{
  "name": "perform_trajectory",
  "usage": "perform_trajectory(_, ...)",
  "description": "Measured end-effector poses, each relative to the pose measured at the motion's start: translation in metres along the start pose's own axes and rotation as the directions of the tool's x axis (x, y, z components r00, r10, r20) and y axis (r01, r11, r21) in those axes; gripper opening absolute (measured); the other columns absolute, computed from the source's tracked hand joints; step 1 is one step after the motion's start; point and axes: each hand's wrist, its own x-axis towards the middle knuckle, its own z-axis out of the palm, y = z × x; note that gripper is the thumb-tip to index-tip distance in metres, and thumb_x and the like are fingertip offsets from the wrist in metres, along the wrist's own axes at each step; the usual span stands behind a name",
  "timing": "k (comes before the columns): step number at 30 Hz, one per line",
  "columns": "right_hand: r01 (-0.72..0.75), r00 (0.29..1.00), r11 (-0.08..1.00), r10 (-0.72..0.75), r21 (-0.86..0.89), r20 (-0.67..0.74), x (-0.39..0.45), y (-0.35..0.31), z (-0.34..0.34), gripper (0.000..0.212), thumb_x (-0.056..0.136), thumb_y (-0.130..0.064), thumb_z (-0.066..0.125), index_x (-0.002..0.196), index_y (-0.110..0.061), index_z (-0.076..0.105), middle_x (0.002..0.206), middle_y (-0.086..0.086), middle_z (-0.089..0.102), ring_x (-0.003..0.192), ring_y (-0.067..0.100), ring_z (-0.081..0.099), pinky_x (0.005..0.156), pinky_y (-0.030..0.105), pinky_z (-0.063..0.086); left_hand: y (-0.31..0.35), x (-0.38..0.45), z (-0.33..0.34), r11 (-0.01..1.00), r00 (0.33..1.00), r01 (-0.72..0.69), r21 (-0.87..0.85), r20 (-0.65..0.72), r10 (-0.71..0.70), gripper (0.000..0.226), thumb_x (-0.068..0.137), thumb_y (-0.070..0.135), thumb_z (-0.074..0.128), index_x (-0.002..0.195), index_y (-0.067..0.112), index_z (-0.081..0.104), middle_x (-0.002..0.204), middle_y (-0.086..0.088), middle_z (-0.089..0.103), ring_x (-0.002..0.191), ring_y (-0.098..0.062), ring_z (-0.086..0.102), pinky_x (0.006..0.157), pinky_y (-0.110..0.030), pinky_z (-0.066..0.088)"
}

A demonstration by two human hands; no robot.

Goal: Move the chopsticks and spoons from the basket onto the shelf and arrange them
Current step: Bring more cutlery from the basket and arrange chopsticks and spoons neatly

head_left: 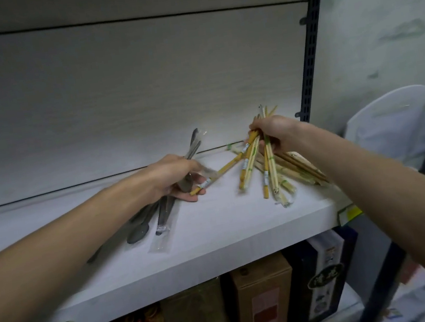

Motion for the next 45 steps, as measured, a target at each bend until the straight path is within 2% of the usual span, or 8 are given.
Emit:
perform_trajectory(9,0.074,0.987,0.866,-0.134,-0.494,-0.087,0.023,0.002,0.003,0.029,0.09,-0.032,0.07,0.079,-0.008,0.059,0.073,0.011,0.061,0.057,0.022,0.056,0.049,0.028,0.042,0.012,-0.003,0.011,0.999,0.997,0.015,0.035,0.072,-0.018,0.026,0.101,0.014,0.058,0.125,0.006,0.054,0.094,-0.015,0.07,0.071,-0.032,0.074,0.068,-0.042,0.063)
perform_trajectory(13,0.093,0.96,0.603,-0.266,-0.793,-0.089,0.011,-0.002,0.008,0.049,0.081,-0.06,0.071,0.083,-0.012,0.059,0.088,0.006,0.063,0.087,0.026,0.062,0.073,0.033,0.049,0.015,0.003,0.017,0.992,0.999,-0.037,0.124,0.006,0.036,0.022,0.1,0.011,0.058,0.122,0.01,0.057,0.085,-0.013,0.073,0.061,-0.024,0.072,0.058,-0.034,0.063)
perform_trajectory(18,0.105,0.848,0.333,-0.522,-0.937,-0.091,-0.004,0.01,0.032,0.073,0.081,-0.069,0.062,0.123,-0.009,0.056,0.126,0.014,0.053,0.113,0.033,0.052,0.091,0.042,0.046,0.018,0.017,0.005,0.999,0.994,0.004,0.049,-0.108,0.001,0.02,0.102,0.012,0.052,0.113,-0.001,0.061,0.101,-0.016,0.073,0.069,-0.024,0.075,0.058,-0.037,0.064)
perform_trajectory(22,0.355,0.769,0.206,-0.619,-0.912,0.16,-0.012,0.023,0.052,0.051,0.08,-0.066,0.061,0.11,-0.024,0.065,0.119,0.007,0.059,0.113,0.029,0.051,0.097,0.044,0.042,0.013,0.021,-0.005,0.989,0.993,0.081,-0.12,-0.075,-0.09,0.026,0.103,0.009,0.04,0.103,-0.003,0.064,0.114,-0.02,0.071,0.082,-0.023,0.074,0.068,-0.038,0.064)
perform_trajectory(30,0.493,0.861,0.404,-0.353,-0.77,0.366,-0.017,0.01,0.045,0.006,0.079,-0.028,0.075,0.08,-0.022,0.076,0.079,-0.011,0.072,0.082,0.01,0.068,0.073,0.022,0.053,0.006,0.009,-0.026,0.984,0.994,0.003,-0.179,-0.11,-0.023,0.013,0.1,-0.003,0.05,0.103,-0.005,0.063,0.104,-0.028,0.071,0.086,-0.033,0.071,0.07,-0.041,0.062)
perform_trajectory(35,0.516,0.855,0.412,-0.304,-0.751,0.42,-0.025,0.002,0.043,0.016,0.083,-0.016,0.071,0.094,-0.027,0.076,0.075,-0.016,0.061,0.071,0.002,0.058,0.057,0.015,0.039,-0.003,0.001,-0.045,0.992,0.958,-0.124,-0.026,-0.264,0.113,0.017,0.093,0.001,0.063,0.105,-0.003,0.074,0.078,-0.012,0.077,0.06,-0.016,0.071,0.052,-0.024,0.057)
perform_trajectory(39,0.531,0.821,0.35,-0.439,-0.772,0.366,-0.03,-0.003,0.073,0.022,0.087,-0.023,0.062,0.106,-0.027,0.074,0.102,-0.01,0.069,0.1,0.015,0.064,0.082,0.026,0.048,-0.016,-0.004,-0.067,0.885,0.842,-0.065,0.462,-0.45,0.297,0.009,0.082,0.023,0.073,0.087,0.025,0.08,0.084,0.006,0.077,0.084,-0.015,0.071,0.081,-0.029,0.055)
perform_trajectory(45,0.504,0.833,0.321,-0.428,-0.802,0.352,-0.038,0.008,0.108,0.016,0.087,-0.033,0.063,0.091,-0.026,0.077,0.095,-0.002,0.073,0.09,0.022,0.066,0.072,0.029,0.05,-0.039,-0.032,-0.084,0.586,0.818,0.051,0.808,-0.371,0.44,0.021,0.089,0.045,0.065,0.101,0.032,0.077,0.11,0.007,0.075,0.108,-0.023,0.066,0.082,-0.032,0.05)
